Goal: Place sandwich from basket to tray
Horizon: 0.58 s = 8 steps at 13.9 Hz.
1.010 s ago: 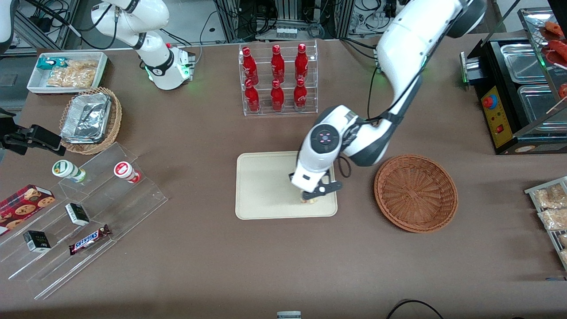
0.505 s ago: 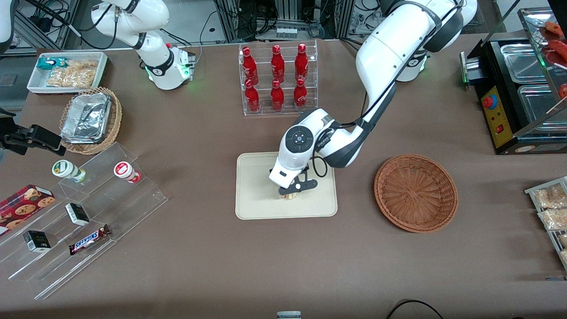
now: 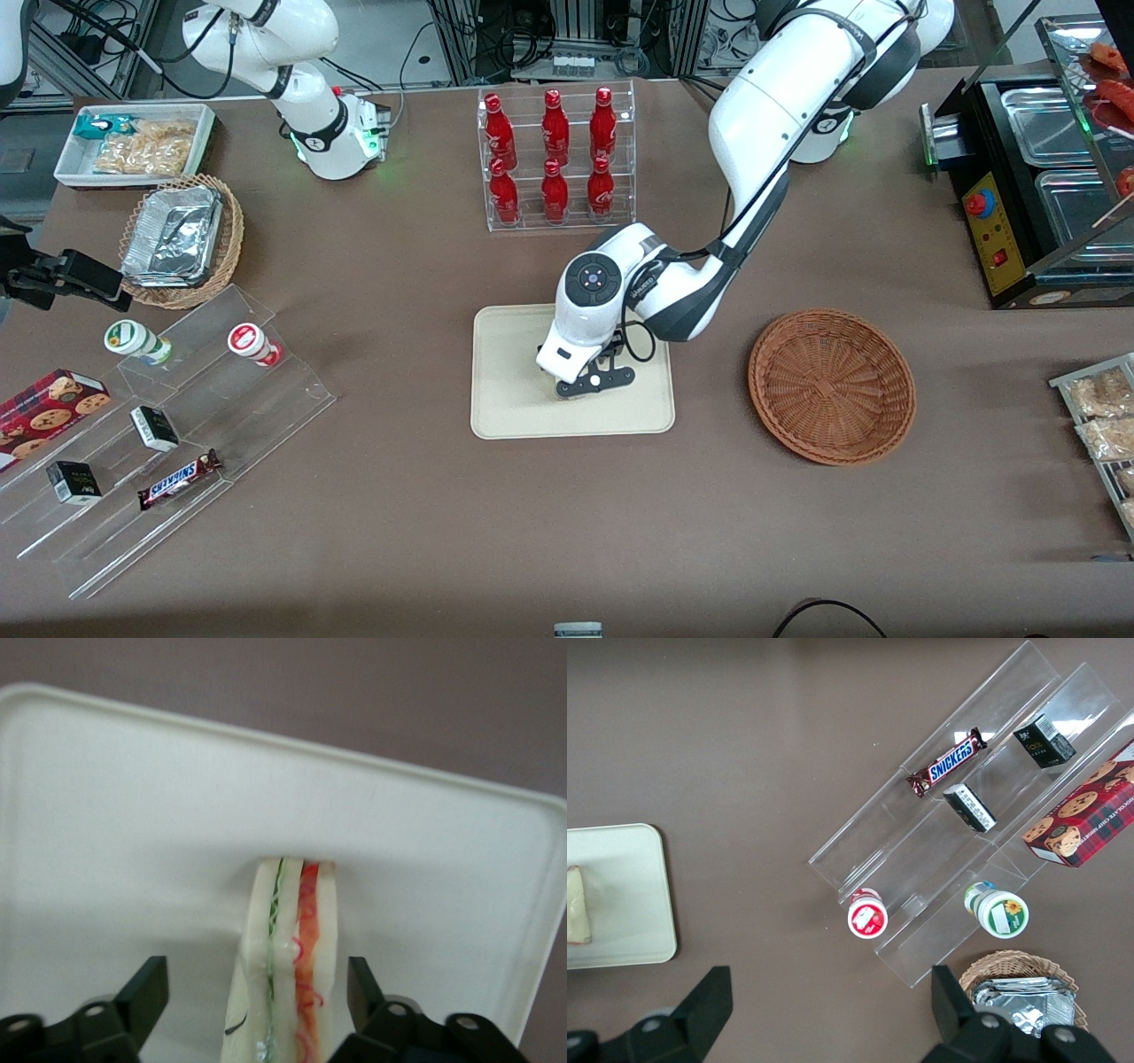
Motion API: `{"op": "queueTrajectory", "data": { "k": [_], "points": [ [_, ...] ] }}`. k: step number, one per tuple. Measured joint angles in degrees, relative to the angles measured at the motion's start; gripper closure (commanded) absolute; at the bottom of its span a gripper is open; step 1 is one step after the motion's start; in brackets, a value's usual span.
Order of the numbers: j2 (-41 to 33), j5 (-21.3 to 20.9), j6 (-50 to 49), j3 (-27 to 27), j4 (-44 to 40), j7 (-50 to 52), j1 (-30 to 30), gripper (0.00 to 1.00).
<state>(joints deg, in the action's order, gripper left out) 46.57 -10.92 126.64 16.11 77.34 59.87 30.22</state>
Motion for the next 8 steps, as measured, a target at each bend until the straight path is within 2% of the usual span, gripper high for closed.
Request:
{"op": "queueTrajectory", "data": {
  "k": [3, 8],
  "points": [
    [-2.31, -0.69, -1.53, -3.17, -2.12, 0.02, 0.02, 0.00],
    [-14.55, -0.75, -19.07, -7.82, -2.66, -2.53, -3.17, 0.00]
  ]
}}
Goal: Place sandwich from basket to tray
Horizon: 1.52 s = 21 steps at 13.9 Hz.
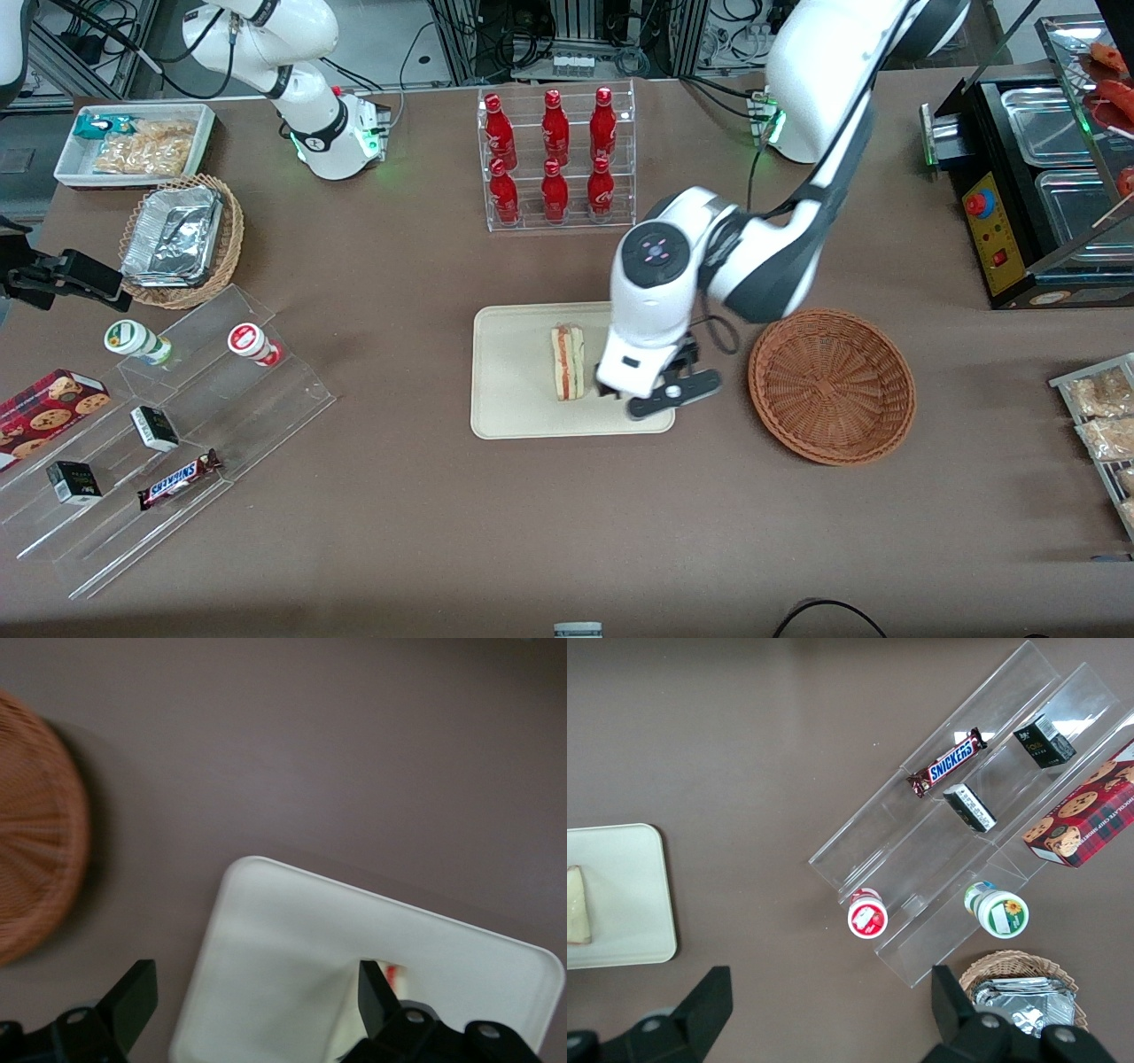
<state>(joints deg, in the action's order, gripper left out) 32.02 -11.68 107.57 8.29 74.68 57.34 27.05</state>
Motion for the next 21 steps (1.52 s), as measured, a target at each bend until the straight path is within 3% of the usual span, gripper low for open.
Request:
{"op": "queueTrajectory", "data": {
  "k": [3, 8, 12, 15, 21],
  "points": [
    [-7.10, 1.18, -8.49, -0.26, 1.85, -12.05, -6.74, 0.00],
    [-16.61, 7.02, -21.21, 0.57, 3.93, -35.03, -20.80, 0.00],
    [-26.06, 10.75, -30.45, 6.13, 7.23, -44.85, -32.32, 0.00],
    [-31.33, 10.81, -32.24, 8.06, 8.71, -45.40, -33.86, 0.00],
    [-31.90, 10.81, -32.25, 8.23, 9.70, -45.39, -33.99, 0.00]
  ]
}}
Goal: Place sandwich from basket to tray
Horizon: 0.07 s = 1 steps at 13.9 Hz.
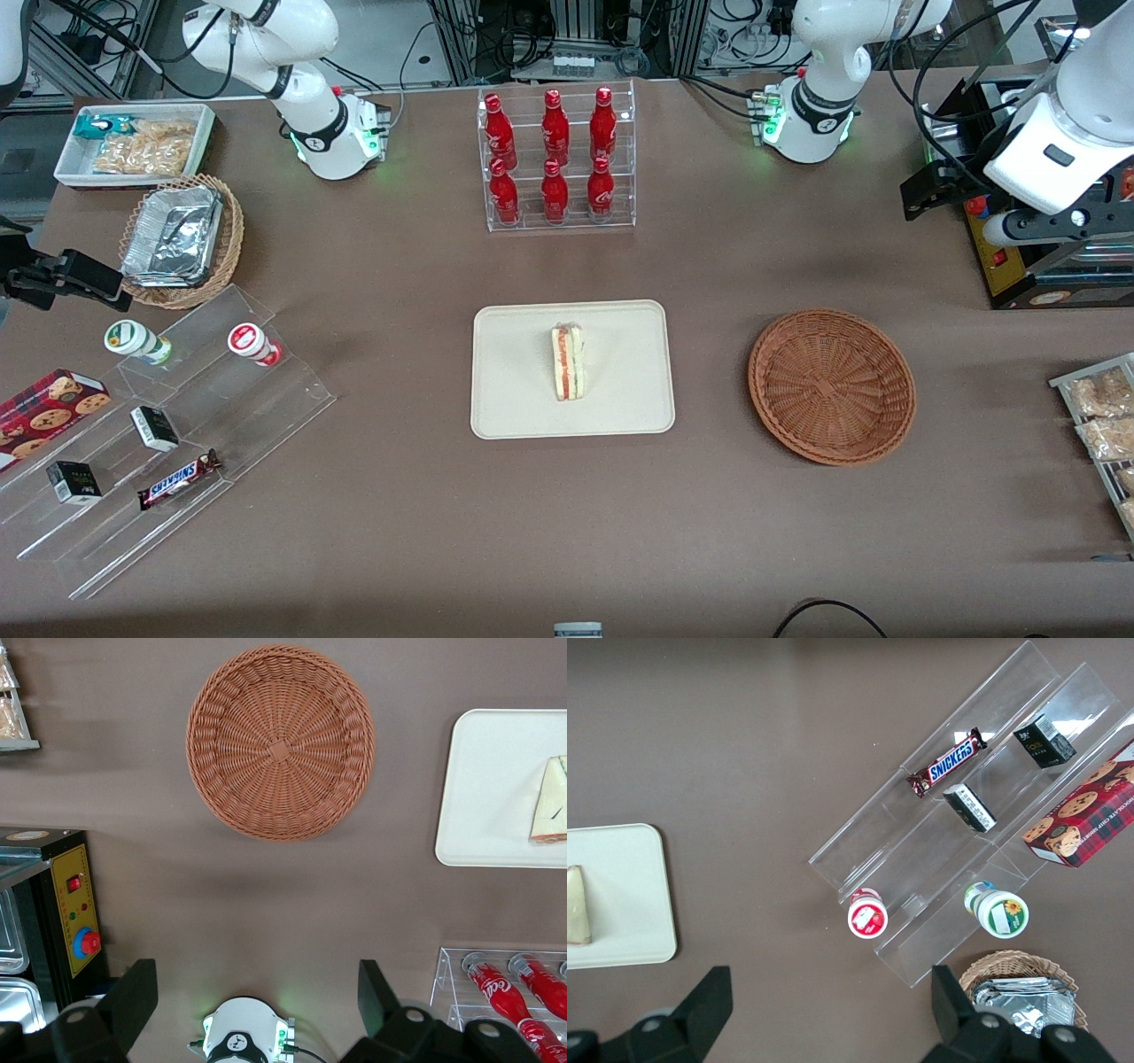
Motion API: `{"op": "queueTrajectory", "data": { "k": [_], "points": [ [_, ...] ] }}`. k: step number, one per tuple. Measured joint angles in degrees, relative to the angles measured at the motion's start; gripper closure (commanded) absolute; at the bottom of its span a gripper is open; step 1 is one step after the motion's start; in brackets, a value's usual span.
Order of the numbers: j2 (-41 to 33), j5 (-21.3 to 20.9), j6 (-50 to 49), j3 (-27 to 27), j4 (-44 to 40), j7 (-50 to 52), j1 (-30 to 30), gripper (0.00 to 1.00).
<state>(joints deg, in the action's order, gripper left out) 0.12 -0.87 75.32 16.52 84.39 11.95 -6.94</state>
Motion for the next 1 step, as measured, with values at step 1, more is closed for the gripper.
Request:
{"op": "queueTrajectory", "data": {
  "k": [1],
  "points": [
    [-0.01, 0.00, -0.09, -0.12, -0.11, 0.00, -0.05, 0.00]
  ]
}}
